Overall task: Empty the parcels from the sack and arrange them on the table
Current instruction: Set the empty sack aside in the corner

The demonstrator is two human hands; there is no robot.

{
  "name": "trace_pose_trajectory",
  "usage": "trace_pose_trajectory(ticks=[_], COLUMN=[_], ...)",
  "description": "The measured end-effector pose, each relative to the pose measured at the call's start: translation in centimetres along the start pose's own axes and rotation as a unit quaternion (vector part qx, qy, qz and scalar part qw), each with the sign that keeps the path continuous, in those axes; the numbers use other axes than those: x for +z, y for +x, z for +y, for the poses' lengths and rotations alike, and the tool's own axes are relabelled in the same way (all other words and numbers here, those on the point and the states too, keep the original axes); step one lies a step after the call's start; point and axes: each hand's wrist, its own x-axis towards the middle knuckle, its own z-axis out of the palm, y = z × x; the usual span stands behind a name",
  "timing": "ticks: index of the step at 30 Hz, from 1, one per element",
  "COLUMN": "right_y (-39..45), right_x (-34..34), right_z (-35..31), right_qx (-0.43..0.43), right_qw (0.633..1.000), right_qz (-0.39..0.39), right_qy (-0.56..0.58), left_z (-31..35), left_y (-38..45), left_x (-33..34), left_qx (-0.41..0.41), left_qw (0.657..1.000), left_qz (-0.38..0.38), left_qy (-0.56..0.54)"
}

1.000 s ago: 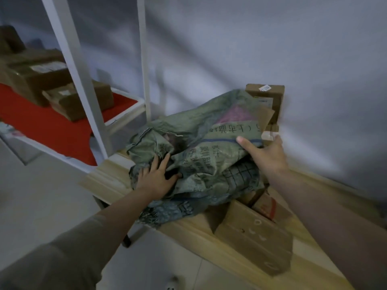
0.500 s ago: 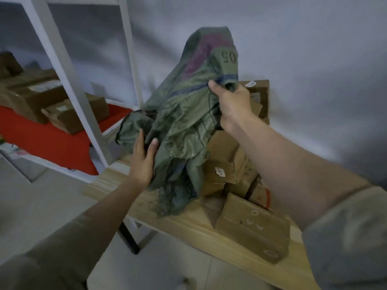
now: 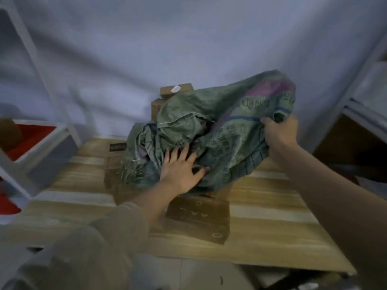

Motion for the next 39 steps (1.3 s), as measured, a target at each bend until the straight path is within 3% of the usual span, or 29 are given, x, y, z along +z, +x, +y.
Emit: trace_pose_trajectory(ticks=[5,7,9,10,12,14,16,18,20,22,23,24,25,26,28,30,32,34,39], right_y=[0.2,-0.1,-1.0,-1.6,-2.9,-3.9,-4.6,-5.0,-5.5,-5.6,-5.7,-5.6,-5.4,-5.0,-3.6,-1.8,-0.6,-0.6,-1.2], right_x=[3.3,6.2,9.3,10.7,13.3,15.5,17.2,18.1,18.3,18.0,17.4,16.7,15.8,14.9,13.2,12.0,11.5,11.6,13.2], right_z=[-0.3,-1.1,-1.5,-1.4,-0.6,0.9,2.4,3.4,3.6,3.3,3.0,2.7,2.4,2.2,2.4,2.8,3.6,4.6,5.5], right_qx=[-0.208,-0.316,-0.402,-0.415,-0.427,-0.444,-0.45,-0.458,-0.483,-0.506,-0.511,-0.503,-0.484,-0.465,-0.416,-0.26,-0.019,0.133,0.183], right_qw=[0.967,0.912,0.821,0.773,0.679,0.595,0.529,0.487,0.475,0.461,0.46,0.482,0.534,0.61,0.777,0.879,0.911,0.91,0.917], right_qz=[-0.103,-0.166,-0.247,-0.292,-0.363,-0.406,-0.441,-0.454,-0.453,-0.462,-0.471,-0.482,-0.49,-0.476,-0.352,-0.234,-0.261,-0.32,-0.33], right_qy=[-0.108,-0.203,-0.321,-0.379,-0.474,-0.533,-0.569,-0.589,-0.579,-0.564,-0.553,-0.531,-0.491,-0.43,-0.315,-0.324,-0.319,-0.229,-0.127], left_z=[-0.3,-0.8,-2.1,-3.2,-5.8,-7.8,-8.3,-8.4,-9.4,-11.0,-11.8,-12.3,-12.8,-13.0,-13.6,-14.3,-14.7,-14.6,-15.8], left_y=[1.8,1.6,0.8,0.0,-2.3,-4.2,-4.7,-3.2,-0.9,1.2,2.1,2.7,3.1,3.3,3.6,3.8,4.0,4.0,3.2], left_x=[0.8,0.7,0.3,0.0,-0.9,-2.8,-6.1,-8.4,-9.4,-9.0,-8.4,-7.6,-6.9,-6.2,-4.9,-3.8,-3.3,-3.1,-1.9], left_qx=[0.046,0.066,0.111,0.147,0.207,0.182,0.144,0.147,0.131,0.061,0.028,0.003,-0.013,-0.023,-0.034,-0.04,-0.039,-0.035,-0.024], left_qw=[0.997,0.994,0.992,0.989,0.962,0.918,0.895,0.913,0.957,0.99,0.997,0.999,0.999,0.998,0.996,0.994,0.994,0.994,0.995], left_qz=[-0.026,-0.044,-0.027,0.012,0.171,0.338,0.41,0.379,0.258,0.123,0.059,0.004,-0.037,-0.061,-0.082,-0.09,-0.093,-0.091,-0.06], left_qy=[0.063,0.078,0.057,0.026,-0.048,-0.101,-0.097,-0.04,0.024,0.038,0.043,0.036,0.017,-0.004,-0.028,-0.042,-0.052,-0.05,-0.081])
